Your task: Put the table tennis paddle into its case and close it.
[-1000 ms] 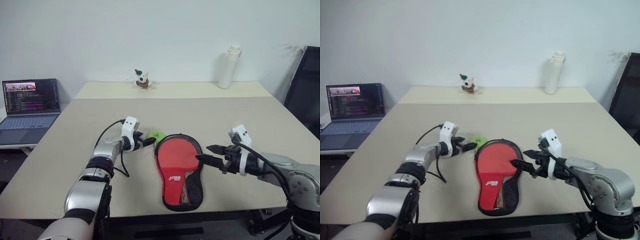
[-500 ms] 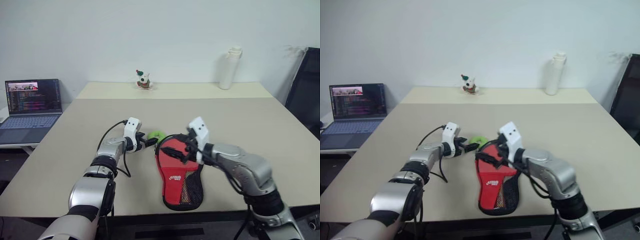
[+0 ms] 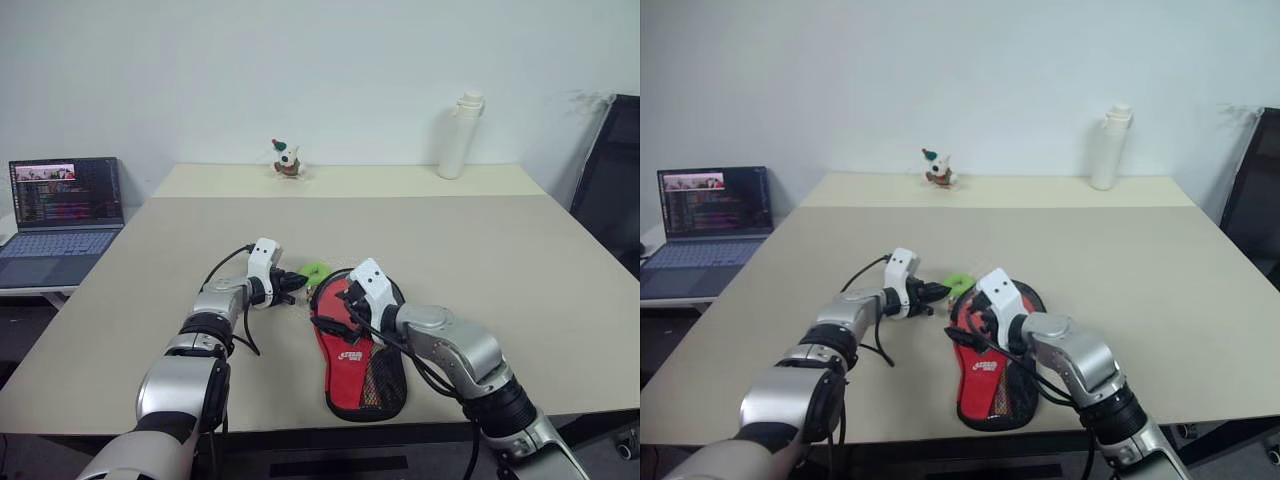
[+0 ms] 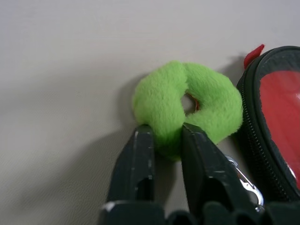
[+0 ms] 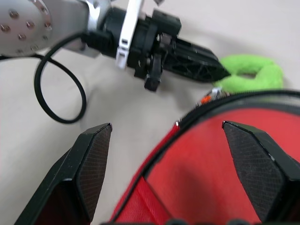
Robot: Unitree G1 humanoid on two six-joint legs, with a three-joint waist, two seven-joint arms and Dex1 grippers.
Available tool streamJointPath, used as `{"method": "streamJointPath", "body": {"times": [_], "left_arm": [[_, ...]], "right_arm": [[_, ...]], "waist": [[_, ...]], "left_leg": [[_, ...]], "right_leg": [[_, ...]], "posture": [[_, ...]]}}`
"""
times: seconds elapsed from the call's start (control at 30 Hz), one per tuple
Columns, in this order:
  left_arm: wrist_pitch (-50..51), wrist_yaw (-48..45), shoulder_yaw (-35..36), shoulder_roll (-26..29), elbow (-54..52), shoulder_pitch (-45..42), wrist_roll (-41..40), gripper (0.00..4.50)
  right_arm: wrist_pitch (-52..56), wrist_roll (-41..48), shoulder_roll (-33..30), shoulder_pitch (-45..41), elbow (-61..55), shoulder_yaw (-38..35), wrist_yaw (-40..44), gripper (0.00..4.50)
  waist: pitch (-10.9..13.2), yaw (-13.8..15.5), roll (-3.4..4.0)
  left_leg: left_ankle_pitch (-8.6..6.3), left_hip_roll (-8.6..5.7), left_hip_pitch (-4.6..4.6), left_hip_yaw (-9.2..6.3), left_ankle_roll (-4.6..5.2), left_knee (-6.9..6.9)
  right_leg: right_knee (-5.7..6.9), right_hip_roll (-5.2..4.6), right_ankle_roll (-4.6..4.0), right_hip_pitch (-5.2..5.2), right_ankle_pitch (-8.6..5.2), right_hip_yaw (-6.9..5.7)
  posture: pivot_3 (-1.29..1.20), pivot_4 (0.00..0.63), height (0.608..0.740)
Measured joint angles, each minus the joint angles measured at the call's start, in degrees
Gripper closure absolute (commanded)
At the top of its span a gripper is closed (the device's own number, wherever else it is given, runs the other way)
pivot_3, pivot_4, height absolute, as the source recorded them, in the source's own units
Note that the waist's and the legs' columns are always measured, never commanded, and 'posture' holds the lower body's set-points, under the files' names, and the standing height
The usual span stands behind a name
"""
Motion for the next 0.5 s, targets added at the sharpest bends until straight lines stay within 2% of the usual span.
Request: {"method": "streamJointPath", "body": {"times": [0.07, 0.1, 0.13, 0.5], "left_arm": [[0.0, 0.7, 0.0, -0.2, 0.0, 0.0, 0.1, 4.0], [-0.1, 1.1, 0.1, -0.4, 0.0, 0.0, 0.0, 4.35], [-0.1, 1.2, 0.2, -0.6, 0.0, -0.1, 0.0, 4.46], [1.4, 0.9, 1.3, -1.5, -2.2, -0.1, -1.2, 4.46]], "right_arm": [[0.0, -0.5, 0.3, 0.1, -0.1, 0.0, -0.1, 0.38], [0.0, -0.8, 0.5, 0.1, -0.1, 0.0, -0.2, 0.38], [0.0, -1.0, 0.6, 0.2, -0.1, 0.0, -0.3, 0.38], [0.0, -4.5, 1.1, 1.2, 0.9, 0.5, -1.7, 0.38]], "waist": [[0.0, 0.0, 0.0], [0.0, 0.0, 0.0], [0.0, 0.0, 0.0], [0.0, 0.0, 0.0]], "left_leg": [[0.0, 0.0, 0.0, -0.01, 0.0, 0.0], [0.0, 0.0, 0.01, 0.0, 0.0, 0.01], [0.0, 0.0, 0.01, 0.0, 0.0, 0.01], [0.0, -0.01, -0.01, 0.0, -0.01, 0.02]], "right_leg": [[0.01, 0.0, 0.0, 0.0, 0.0, 0.0], [0.01, 0.0, 0.0, 0.0, 0.0, 0.0], [0.02, 0.0, 0.0, 0.0, 0.0, 0.0], [0.01, 0.0, -0.01, 0.0, 0.0, 0.0]], "posture": [[0.0, 0.15, 0.74], [0.0, 0.15, 0.74], [0.0, 0.15, 0.74], [0.0, 0.15, 0.74]]}}
